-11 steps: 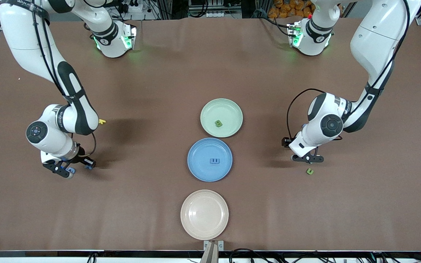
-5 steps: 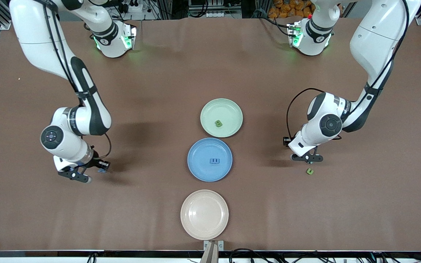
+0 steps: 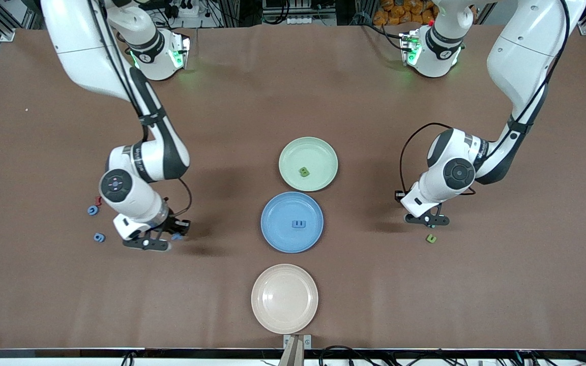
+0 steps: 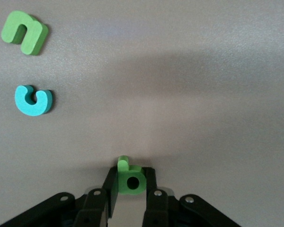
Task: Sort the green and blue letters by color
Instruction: 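Grasp the blue X with the right gripper while the left gripper grasps green b, then place the blue X on the blue plate while the left gripper places b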
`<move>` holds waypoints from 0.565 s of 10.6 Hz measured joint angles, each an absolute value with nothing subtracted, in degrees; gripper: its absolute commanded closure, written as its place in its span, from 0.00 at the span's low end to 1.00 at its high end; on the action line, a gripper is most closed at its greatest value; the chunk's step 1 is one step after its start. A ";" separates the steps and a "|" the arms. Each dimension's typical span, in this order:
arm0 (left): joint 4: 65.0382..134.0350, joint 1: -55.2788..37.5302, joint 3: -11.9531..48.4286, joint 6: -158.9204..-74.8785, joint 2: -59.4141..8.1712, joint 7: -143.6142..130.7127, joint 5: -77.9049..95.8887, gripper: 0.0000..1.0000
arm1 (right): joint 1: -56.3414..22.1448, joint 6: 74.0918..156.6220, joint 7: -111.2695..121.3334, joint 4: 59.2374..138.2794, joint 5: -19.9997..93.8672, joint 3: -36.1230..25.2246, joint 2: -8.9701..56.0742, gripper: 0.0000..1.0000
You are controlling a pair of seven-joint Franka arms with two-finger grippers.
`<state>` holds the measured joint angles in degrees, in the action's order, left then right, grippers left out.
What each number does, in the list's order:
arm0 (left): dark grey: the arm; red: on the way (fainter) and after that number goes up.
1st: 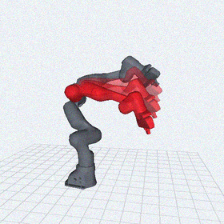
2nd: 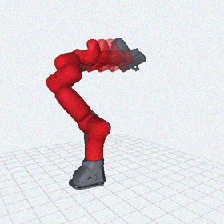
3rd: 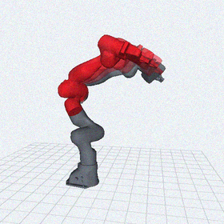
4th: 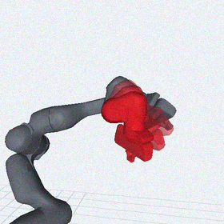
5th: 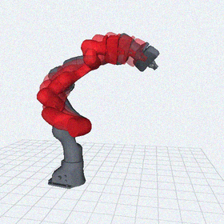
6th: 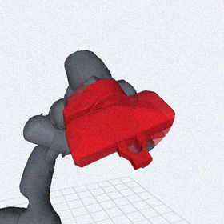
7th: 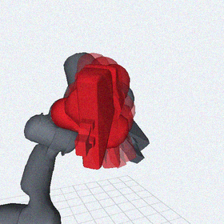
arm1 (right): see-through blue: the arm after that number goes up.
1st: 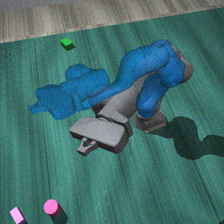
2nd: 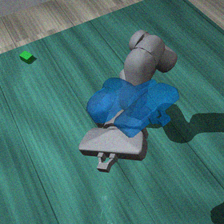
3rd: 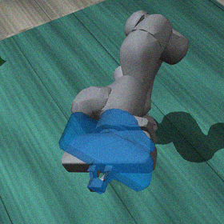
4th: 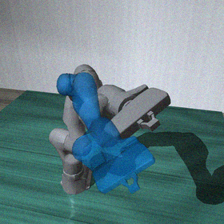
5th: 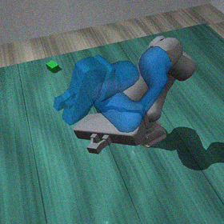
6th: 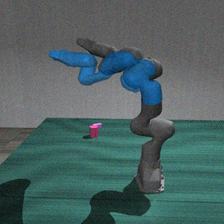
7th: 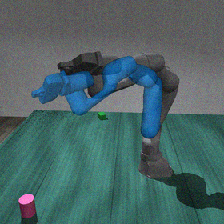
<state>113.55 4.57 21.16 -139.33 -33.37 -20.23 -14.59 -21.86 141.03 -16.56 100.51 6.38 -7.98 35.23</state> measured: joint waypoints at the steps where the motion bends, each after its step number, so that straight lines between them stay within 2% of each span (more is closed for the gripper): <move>1: 113.54 4.60 21.16 -139.33 -33.37 -20.23 -14.61 1.00 | -23.73 141.03 -16.59 99.43 6.38 -7.57 35.39 1.00; 4: 113.04 4.46 21.80 -139.52 -33.17 -20.24 -14.64 1.00 | -29.01 141.04 -16.66 95.18 6.39 -6.50 37.32 1.00; 6: 111.79 3.99 25.15 -138.87 -32.64 -24.22 -14.64 1.00 | -32.20 141.07 -16.86 91.82 8.53 -5.89 39.16 1.00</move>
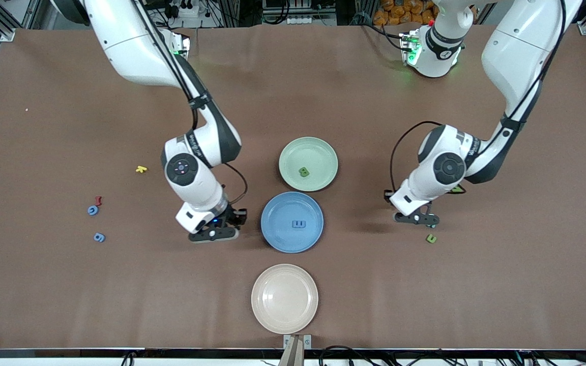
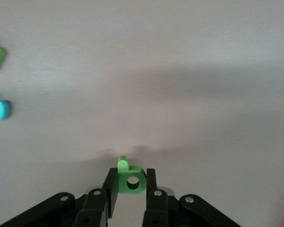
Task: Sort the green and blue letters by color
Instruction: 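Place the blue X on the blue plate while the left gripper places b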
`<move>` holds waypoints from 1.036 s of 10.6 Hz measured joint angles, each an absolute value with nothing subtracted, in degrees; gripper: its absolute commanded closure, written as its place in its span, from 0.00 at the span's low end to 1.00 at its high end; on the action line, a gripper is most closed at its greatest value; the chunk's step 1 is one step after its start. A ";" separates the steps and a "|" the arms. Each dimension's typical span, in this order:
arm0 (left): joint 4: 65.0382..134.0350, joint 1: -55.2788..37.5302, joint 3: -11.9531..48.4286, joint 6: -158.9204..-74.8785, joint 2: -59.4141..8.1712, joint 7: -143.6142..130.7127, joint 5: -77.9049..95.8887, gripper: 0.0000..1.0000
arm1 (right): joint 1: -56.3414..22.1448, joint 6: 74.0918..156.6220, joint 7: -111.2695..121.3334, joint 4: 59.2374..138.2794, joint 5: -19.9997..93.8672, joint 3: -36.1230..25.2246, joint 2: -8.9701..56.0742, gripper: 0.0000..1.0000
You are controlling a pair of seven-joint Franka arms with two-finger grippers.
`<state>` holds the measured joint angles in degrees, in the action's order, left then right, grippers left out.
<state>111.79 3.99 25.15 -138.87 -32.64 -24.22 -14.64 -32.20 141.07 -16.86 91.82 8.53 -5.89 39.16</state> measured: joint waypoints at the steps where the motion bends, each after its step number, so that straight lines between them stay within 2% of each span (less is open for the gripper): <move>1: 110.80 3.10 26.94 -137.92 -32.36 -27.50 -14.64 1.00 | -33.74 141.17 -16.85 90.42 9.65 -5.68 40.06 1.00; 2: 109.98 1.71 27.98 -137.21 -32.10 -30.38 -14.64 1.00 | -35.01 141.26 -16.90 89.10 10.17 -5.24 40.77 1.00; 3: 109.54 0.04 28.59 -136.90 -31.88 -33.04 -14.64 1.00 | -35.83 141.27 -17.14 88.06 10.28 -4.32 41.27 0.94; 4: 109.22 -1.56 28.86 -136.90 -31.80 -35.72 -14.64 1.00 | -36.20 141.31 -17.27 87.44 10.28 -3.47 41.44 0.82; 5: 108.76 -3.20 28.96 -136.90 -31.80 -38.25 -14.64 1.00 | -36.35 141.31 -17.27 87.00 10.28 -2.60 41.47 0.31; 6: 108.12 -4.79 29.02 -136.90 -31.80 -40.43 -14.64 1.00 | -36.52 141.31 -17.34 86.72 10.30 -1.70 41.52 0.00; 11: 105.81 -14.97 29.83 -136.84 -32.18 -51.49 -14.64 1.00 | -37.92 141.27 -24.54 86.54 10.52 -1.18 41.94 0.00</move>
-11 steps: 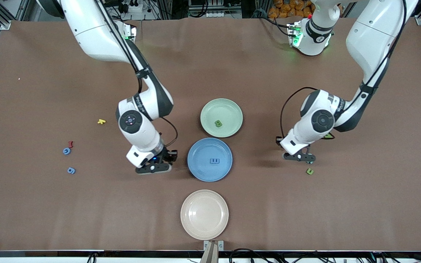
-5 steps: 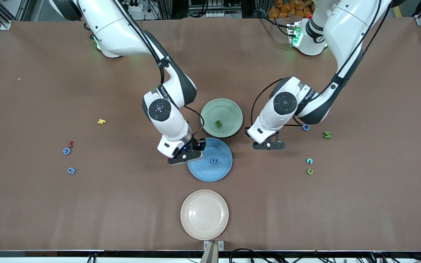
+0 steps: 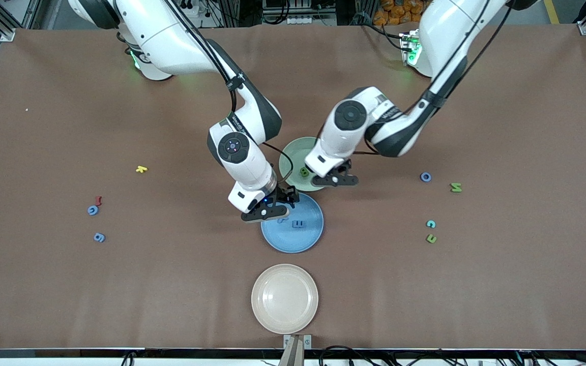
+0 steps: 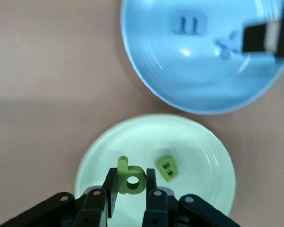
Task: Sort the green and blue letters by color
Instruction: 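Place the blue X on the blue plate while the left gripper places b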
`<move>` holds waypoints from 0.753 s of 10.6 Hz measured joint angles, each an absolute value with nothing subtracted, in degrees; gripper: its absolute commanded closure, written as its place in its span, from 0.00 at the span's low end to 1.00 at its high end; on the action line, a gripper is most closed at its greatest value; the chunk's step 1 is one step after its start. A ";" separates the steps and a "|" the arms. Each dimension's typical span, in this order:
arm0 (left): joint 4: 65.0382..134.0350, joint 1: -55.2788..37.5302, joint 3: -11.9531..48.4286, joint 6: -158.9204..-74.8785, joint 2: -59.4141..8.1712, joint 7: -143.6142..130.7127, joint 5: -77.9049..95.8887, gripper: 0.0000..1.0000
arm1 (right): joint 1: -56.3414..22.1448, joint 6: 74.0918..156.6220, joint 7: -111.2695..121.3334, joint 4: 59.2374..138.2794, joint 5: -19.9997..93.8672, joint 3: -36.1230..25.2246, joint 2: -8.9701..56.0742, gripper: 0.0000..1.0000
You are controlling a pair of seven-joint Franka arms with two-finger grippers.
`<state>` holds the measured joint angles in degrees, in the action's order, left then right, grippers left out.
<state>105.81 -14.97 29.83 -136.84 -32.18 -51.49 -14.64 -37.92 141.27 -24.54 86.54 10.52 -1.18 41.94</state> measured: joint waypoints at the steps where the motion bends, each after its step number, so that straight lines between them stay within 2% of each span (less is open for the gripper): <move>1: 105.52 -16.92 29.78 -136.84 -32.78 -53.45 -14.64 1.00 | -37.58 141.25 -24.53 86.52 10.51 -1.36 41.94 0.00; 2: 104.96 -18.10 29.71 -136.84 -33.58 -55.19 -14.64 1.00 | -36.81 141.10 -24.38 86.52 10.51 -1.50 41.94 0.00; 3: 104.32 -18.85 29.68 -136.84 -34.52 -56.45 -14.64 0.92 | -35.39 140.88 -24.21 86.55 10.51 -1.62 41.93 0.00; 4: 103.82 -19.64 29.62 -136.84 -35.53 -57.53 -14.64 0.26 | -33.44 140.78 -23.56 86.66 10.43 -1.76 41.85 0.00; 5: 103.08 -20.50 29.60 -136.85 -36.53 -58.97 -14.64 0.00 | -31.09 140.58 -21.06 86.98 10.39 -1.84 41.63 0.00; 8: 100.49 -21.22 29.05 -136.86 -37.55 -60.00 -16.28 0.00 | -22.62 139.23 -9.30 89.29 10.37 -2.00 40.19 0.00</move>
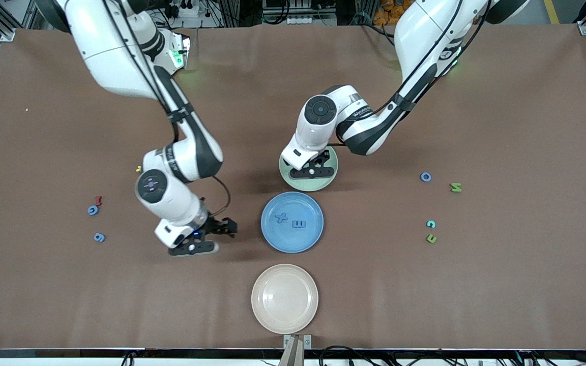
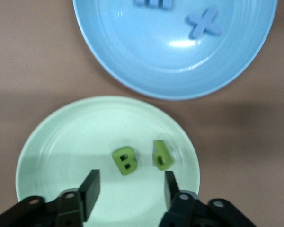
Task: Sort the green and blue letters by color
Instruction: 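Place the blue X on the blue plate while the left gripper places b, then grasp the blue 6 with the right gripper while the left gripper reaches green n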
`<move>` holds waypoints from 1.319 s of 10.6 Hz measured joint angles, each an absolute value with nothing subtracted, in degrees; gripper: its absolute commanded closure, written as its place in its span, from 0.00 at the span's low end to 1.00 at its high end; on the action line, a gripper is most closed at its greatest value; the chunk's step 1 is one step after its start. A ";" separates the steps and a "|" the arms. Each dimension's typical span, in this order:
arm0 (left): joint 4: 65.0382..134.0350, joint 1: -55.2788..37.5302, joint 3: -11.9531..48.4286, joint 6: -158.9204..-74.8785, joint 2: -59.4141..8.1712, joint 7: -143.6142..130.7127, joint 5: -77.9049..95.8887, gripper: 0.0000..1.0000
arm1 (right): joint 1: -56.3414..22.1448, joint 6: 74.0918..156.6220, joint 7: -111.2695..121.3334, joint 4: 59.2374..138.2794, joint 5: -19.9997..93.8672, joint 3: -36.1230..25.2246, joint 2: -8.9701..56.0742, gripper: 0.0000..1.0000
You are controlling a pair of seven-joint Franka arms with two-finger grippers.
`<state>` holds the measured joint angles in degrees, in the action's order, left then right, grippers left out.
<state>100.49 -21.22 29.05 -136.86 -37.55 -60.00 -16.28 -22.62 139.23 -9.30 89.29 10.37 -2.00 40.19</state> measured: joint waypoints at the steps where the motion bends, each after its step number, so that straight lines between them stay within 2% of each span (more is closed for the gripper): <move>1: 99.59 -20.89 28.90 -136.87 -37.37 -60.00 -17.24 0.00 | -20.00 138.81 -5.91 90.59 10.37 -2.05 39.54 0.00; 3: 98.36 -18.49 28.52 -136.60 -35.48 -58.81 -18.80 0.00 | -14.57 138.76 2.23 93.17 10.34 -2.14 37.96 0.00; 6: 98.22 -9.21 28.07 -132.62 -32.03 -42.68 -19.10 0.00 | -6.65 138.64 8.89 96.81 6.32 -2.97 34.80 0.00; 8: 98.91 -2.10 27.84 -132.48 -32.35 -30.12 -19.29 0.00 | -1.92 138.61 10.58 97.94 1.36 -3.76 34.18 0.00; 11: 99.42 5.16 27.77 -132.45 -32.82 -11.66 -19.46 0.00 | 4.00 138.65 19.69 98.93 0.68 -3.93 34.60 0.00; 14: 99.63 9.65 27.76 -132.68 -34.86 -1.46 -21.17 0.00 | 4.95 141.84 20.72 99.50 0.76 -3.64 37.15 0.00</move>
